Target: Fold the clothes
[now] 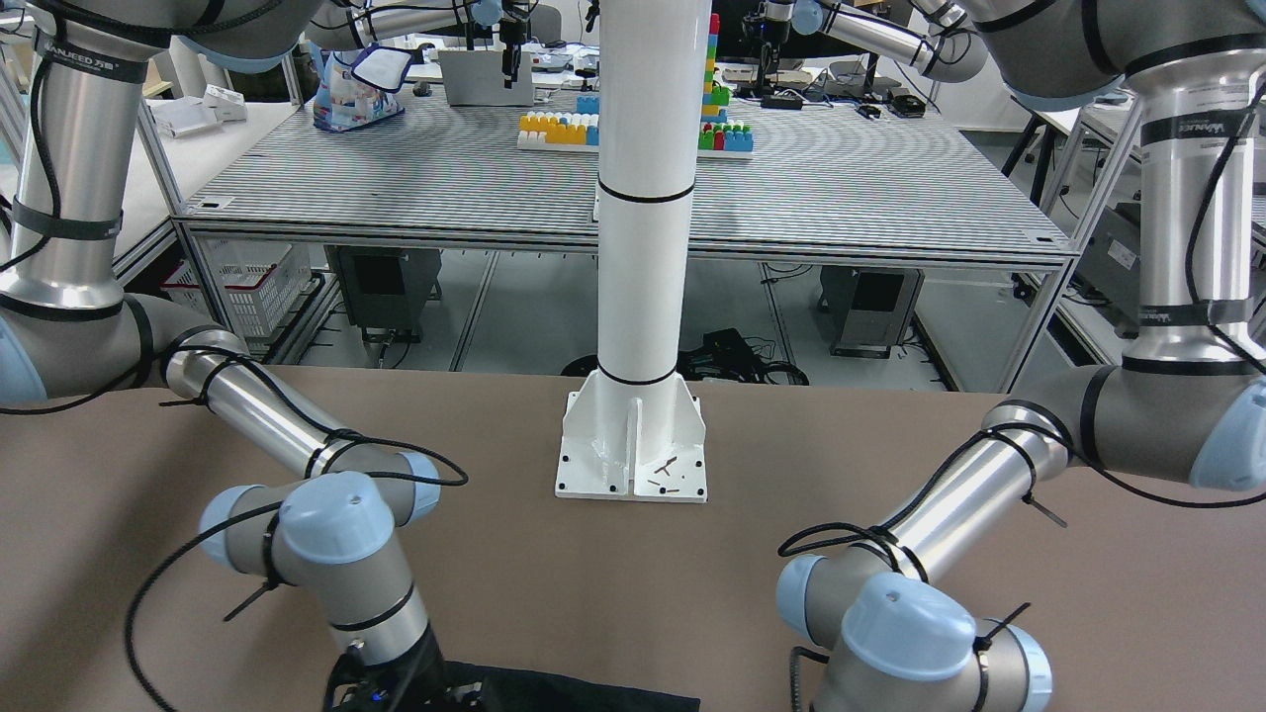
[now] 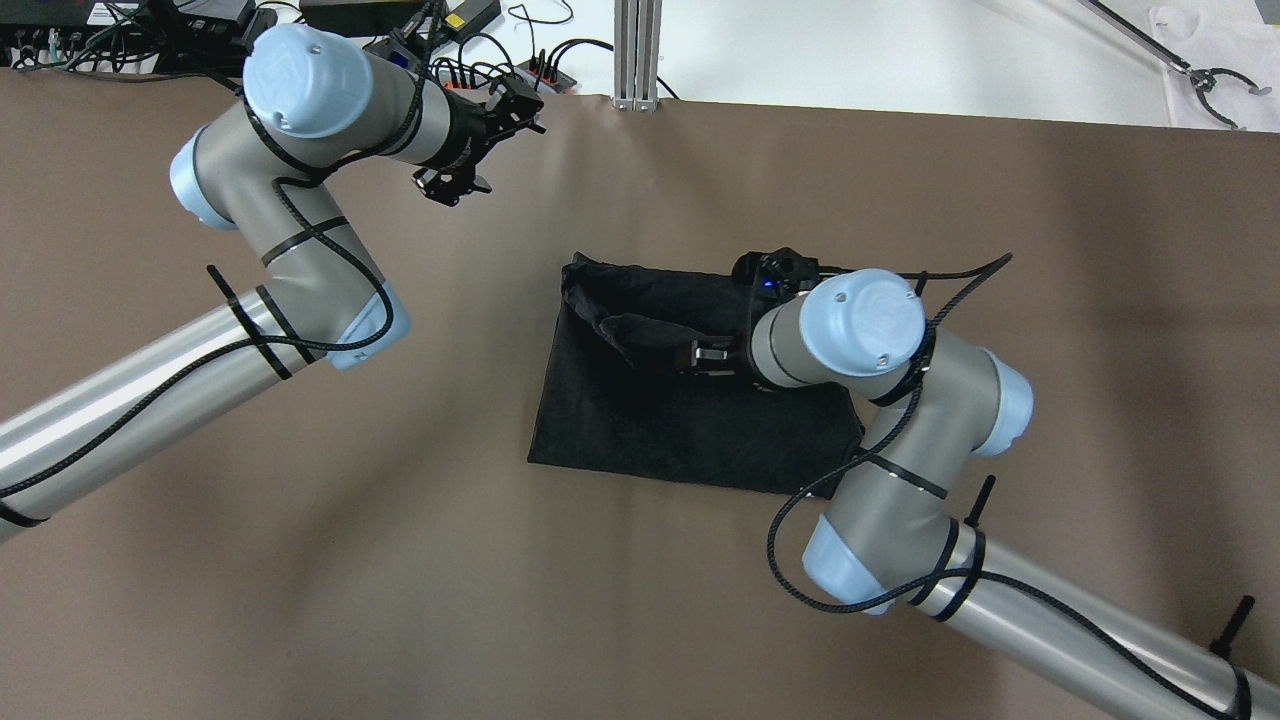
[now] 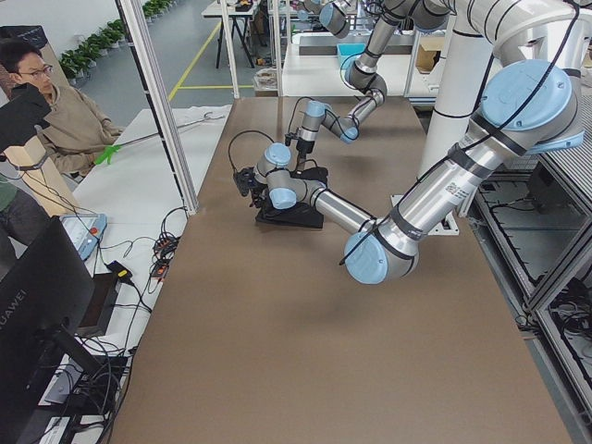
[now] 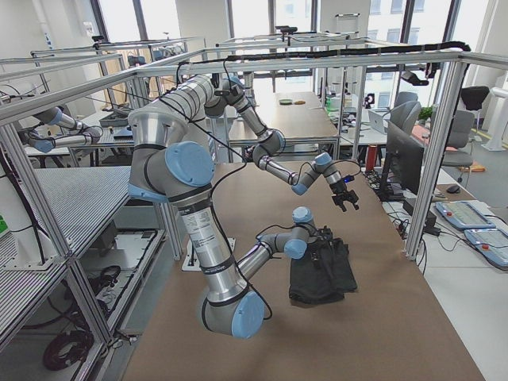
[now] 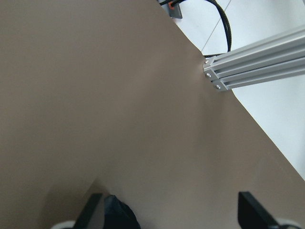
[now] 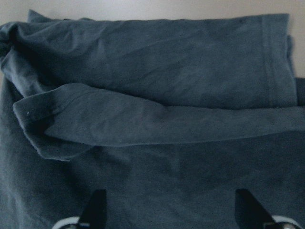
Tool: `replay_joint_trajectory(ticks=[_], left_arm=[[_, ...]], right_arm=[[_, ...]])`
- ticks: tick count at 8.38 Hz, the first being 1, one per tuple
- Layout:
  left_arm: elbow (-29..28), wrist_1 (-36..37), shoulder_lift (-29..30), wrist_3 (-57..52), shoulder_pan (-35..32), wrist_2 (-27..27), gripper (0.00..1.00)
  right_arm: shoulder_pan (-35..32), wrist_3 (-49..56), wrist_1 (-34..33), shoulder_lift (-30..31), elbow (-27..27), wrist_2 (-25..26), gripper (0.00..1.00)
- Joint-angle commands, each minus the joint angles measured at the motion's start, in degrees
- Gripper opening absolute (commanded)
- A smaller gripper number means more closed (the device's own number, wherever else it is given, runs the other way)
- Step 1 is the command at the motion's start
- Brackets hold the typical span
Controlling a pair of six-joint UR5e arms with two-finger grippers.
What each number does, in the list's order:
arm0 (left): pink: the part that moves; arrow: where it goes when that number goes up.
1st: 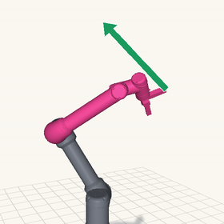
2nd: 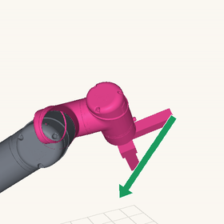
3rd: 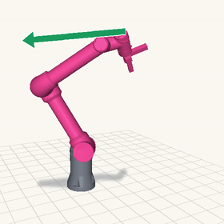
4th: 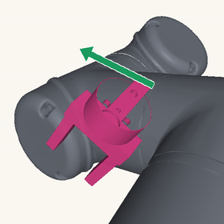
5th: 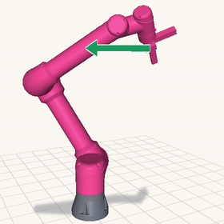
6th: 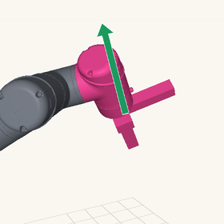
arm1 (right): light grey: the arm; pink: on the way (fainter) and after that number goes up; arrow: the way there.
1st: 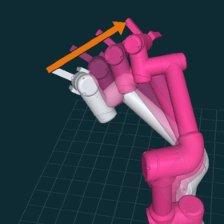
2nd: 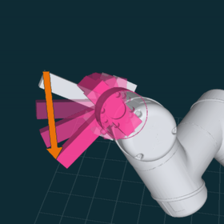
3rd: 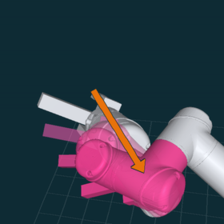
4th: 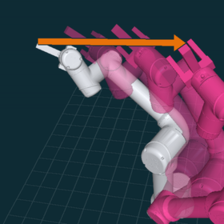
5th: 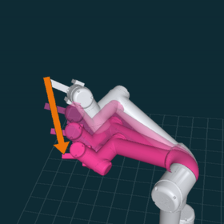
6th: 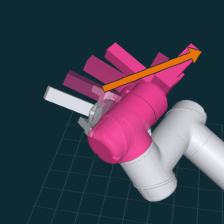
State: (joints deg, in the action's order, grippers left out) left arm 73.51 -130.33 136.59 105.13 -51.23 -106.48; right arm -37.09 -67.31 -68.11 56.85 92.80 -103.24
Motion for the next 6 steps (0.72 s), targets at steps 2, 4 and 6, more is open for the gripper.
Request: replay_joint_trajectory(ticks=[2, 4, 6], left_arm=[[5.1, 0.7, -3.2, 0.0, -1.6, -2.1, 1.00], [7.9, 4.7, -3.2, 0.0, -1.5, -2.1, 1.00], [7.9, 4.7, -3.6, 0.0, -1.2, -1.7, 1.00]], right_arm=[[3.3, 4.3, -5.7, -7.3, -9.8, 7.3, 0.95], [3.1, 5.6, -2.1, -7.9, -13.7, 7.8, 0.95], [1.1, 8.9, -0.7, -8.0, -16.3, 9.6, 0.95]])
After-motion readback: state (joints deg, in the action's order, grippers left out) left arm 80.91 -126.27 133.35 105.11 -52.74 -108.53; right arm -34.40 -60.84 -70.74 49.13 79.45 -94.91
